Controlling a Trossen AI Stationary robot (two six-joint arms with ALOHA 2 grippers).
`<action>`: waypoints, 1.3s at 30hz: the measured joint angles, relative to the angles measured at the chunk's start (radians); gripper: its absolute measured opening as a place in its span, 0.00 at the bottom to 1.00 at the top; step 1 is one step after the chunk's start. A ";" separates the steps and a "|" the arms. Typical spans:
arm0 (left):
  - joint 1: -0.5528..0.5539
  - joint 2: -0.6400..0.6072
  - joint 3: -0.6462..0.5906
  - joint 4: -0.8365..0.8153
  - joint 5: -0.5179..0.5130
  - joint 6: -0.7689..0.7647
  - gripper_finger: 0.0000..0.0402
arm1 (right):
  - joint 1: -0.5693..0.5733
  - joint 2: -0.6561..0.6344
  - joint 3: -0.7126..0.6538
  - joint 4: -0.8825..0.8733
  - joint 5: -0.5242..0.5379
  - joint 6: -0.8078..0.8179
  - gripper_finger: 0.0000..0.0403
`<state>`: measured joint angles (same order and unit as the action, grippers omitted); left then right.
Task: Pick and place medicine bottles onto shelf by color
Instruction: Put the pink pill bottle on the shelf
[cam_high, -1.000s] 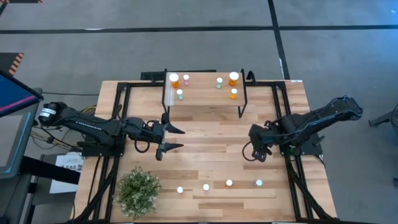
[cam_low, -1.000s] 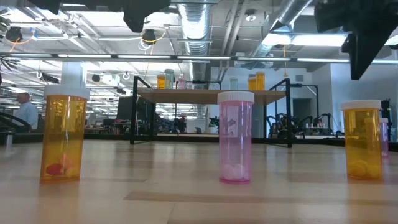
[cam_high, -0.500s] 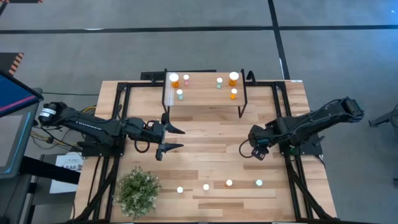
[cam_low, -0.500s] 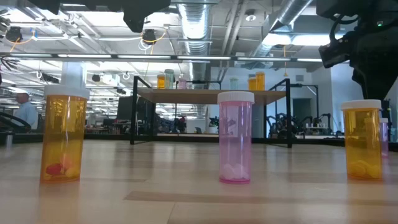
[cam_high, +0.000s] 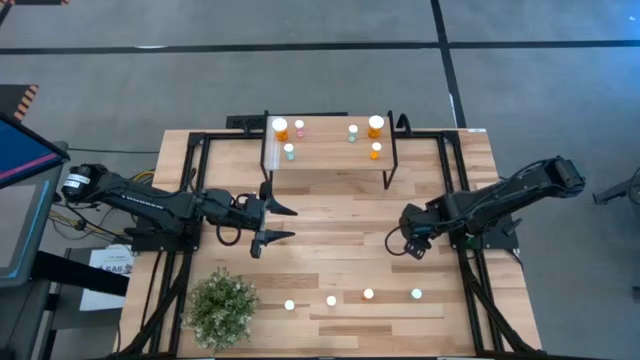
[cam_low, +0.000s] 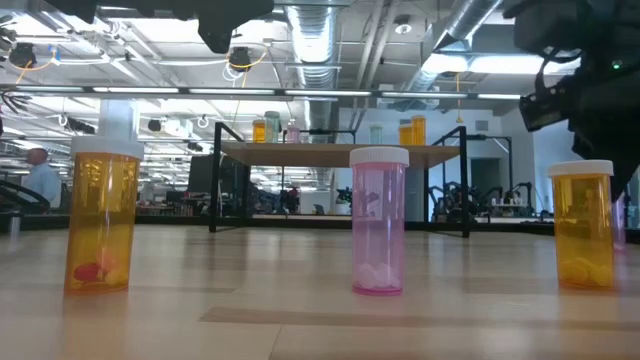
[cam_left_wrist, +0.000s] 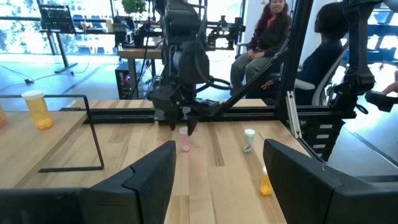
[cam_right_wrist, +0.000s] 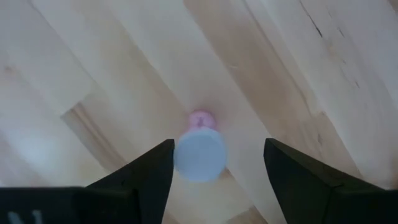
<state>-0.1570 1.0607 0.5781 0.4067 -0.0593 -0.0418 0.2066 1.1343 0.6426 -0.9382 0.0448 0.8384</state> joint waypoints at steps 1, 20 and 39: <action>0.000 0.000 0.000 0.000 0.000 0.000 0.57 | 0.000 0.000 -0.007 0.005 0.000 0.000 0.67; 0.000 0.000 0.000 0.003 0.000 -0.006 0.57 | 0.000 -0.001 -0.030 0.115 -0.008 -0.024 0.33; 0.000 -0.002 0.000 0.002 0.000 -0.006 0.57 | -0.144 0.012 0.328 0.274 -0.013 -0.342 0.36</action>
<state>-0.1566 1.0583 0.5785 0.4091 -0.0597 -0.0483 0.0630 1.1467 0.9703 -0.6642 0.0315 0.4967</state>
